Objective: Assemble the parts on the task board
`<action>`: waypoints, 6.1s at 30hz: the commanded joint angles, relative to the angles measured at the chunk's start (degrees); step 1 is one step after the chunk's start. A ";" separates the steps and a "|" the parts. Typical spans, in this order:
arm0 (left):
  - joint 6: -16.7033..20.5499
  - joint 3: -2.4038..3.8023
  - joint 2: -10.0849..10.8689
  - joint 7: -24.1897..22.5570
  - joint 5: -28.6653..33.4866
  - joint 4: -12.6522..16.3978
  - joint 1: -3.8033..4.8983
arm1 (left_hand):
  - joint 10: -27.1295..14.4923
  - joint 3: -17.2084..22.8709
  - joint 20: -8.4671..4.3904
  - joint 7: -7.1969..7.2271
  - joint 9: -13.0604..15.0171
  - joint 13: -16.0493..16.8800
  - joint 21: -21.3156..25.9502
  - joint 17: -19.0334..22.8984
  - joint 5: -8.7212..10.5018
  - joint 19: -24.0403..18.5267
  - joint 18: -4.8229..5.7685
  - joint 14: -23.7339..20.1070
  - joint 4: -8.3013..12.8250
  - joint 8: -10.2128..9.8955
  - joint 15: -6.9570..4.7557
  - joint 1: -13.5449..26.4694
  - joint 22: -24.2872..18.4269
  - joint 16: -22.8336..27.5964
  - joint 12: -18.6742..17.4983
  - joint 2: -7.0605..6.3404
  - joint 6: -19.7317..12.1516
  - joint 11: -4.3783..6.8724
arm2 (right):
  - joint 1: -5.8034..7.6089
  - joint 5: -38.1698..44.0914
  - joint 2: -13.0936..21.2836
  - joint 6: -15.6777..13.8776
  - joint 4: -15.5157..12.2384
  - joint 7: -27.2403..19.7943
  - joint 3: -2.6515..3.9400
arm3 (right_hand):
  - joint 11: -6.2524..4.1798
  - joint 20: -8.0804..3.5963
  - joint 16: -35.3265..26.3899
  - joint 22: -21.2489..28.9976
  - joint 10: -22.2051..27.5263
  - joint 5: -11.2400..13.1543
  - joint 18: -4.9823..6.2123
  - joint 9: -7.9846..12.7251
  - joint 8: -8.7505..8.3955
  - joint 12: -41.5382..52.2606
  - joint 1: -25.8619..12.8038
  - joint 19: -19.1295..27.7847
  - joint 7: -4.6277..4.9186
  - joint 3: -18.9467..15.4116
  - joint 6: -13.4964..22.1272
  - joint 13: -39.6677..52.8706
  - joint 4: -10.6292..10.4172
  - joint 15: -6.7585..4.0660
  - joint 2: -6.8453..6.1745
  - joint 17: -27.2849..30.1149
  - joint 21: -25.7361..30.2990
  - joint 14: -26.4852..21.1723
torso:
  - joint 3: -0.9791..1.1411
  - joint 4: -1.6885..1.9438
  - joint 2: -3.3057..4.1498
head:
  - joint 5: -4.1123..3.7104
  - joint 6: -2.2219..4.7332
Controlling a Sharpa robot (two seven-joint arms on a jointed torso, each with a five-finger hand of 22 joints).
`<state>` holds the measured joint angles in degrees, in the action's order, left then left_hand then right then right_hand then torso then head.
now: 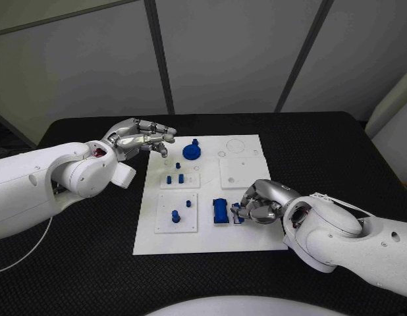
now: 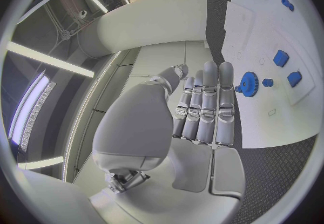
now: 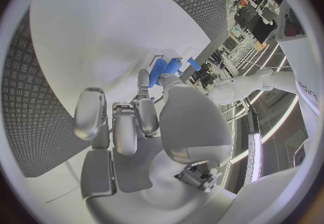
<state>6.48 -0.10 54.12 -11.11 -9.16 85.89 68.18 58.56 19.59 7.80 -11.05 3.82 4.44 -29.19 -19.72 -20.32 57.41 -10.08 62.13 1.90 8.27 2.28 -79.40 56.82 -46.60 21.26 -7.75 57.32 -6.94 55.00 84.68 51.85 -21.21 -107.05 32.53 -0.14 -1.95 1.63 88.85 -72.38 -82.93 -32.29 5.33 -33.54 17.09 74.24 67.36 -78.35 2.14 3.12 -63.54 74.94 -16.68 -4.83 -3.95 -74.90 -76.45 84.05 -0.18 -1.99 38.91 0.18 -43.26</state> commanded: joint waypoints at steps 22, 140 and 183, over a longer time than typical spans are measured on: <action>-0.74 0.04 0.25 0.12 0.14 0.20 0.06 | -0.48 -0.25 0.29 -0.06 0.04 0.08 0.25 0.08 0.03 0.21 -0.36 -0.22 -0.17 0.28 0.27 0.07 -0.08 0.13 0.32 0.66 -0.41 -0.10 | 0.05 -0.04 1.34 0.56 -0.83 -2.42 0.00 | 0.10 -0.07 0.14 0.11 -0.07 10.69 -1.06 -0.84 0.41 -0.33 2.73 -0.09 -0.03 -3.51 0.27 3.30 1.45 -0.25 0.01 -13.25 0.34 5.55 | -0.01 -0.02 -0.04 | -0.11 -0.13; 34.53 0.09 -9.50 -18.30 10.17 1.89 -7.50 | -40.11 -19.59 -2.71 11.05 -3.82 -4.44 29.19 19.72 20.32 -49.27 4.92 -45.87 -1.90 -8.27 -2.28 54.39 -50.70 46.60 -21.26 7.75 -39.85 6.94 | 5.30 -81.34 -8.64 -19.06 21.07 -60.82 0.54 | 1.95 3.30 -88.85 68.03 63.96 32.29 -5.33 33.54 -17.09 -74.24 -39.59 63.71 -2.14 -3.12 46.31 -74.94 16.68 4.83 3.95 74.90 76.45 -65.71 | 0.18 1.99 -7.73 | -0.18 8.88; 37.64 0.10 -9.43 -18.69 9.16 4.06 -8.02 | -58.56 -19.59 -7.80 11.05 -3.82 -4.44 29.19 19.72 20.32 -57.41 4.92 -62.13 -1.90 -8.27 -2.28 79.40 -56.82 46.60 -21.26 7.75 -57.32 6.94 | 5.16 -84.68 -7.16 -22.91 17.10 -62.33 0.14 | 1.95 -1.63 -88.85 72.38 82.93 32.29 -5.33 33.54 -17.09 -74.24 -67.36 78.35 -2.14 -3.12 63.54 -74.94 16.68 4.83 3.95 74.90 76.45 -84.05 | 0.18 1.99 -7.73 | -0.18 8.88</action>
<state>43.93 -0.06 44.68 -28.61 0.87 89.86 60.06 0.23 0.39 0.02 -0.01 0.08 0.08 -0.34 -0.07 -0.19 0.29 -7.38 0.31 -0.08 0.27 0.00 -0.37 0.05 -0.34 0.39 -0.05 0.20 -0.02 60.07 -0.09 44.68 -43.81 -89.83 -28.94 -0.02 0.00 -0.02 0.26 -0.09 -0.29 -0.28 0.39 -0.08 0.22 0.20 0.77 -0.31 -0.02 0.02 -0.28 0.05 -0.40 -0.01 -0.04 -0.08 -0.22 0.20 0.00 0.01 31.17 0.01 -34.37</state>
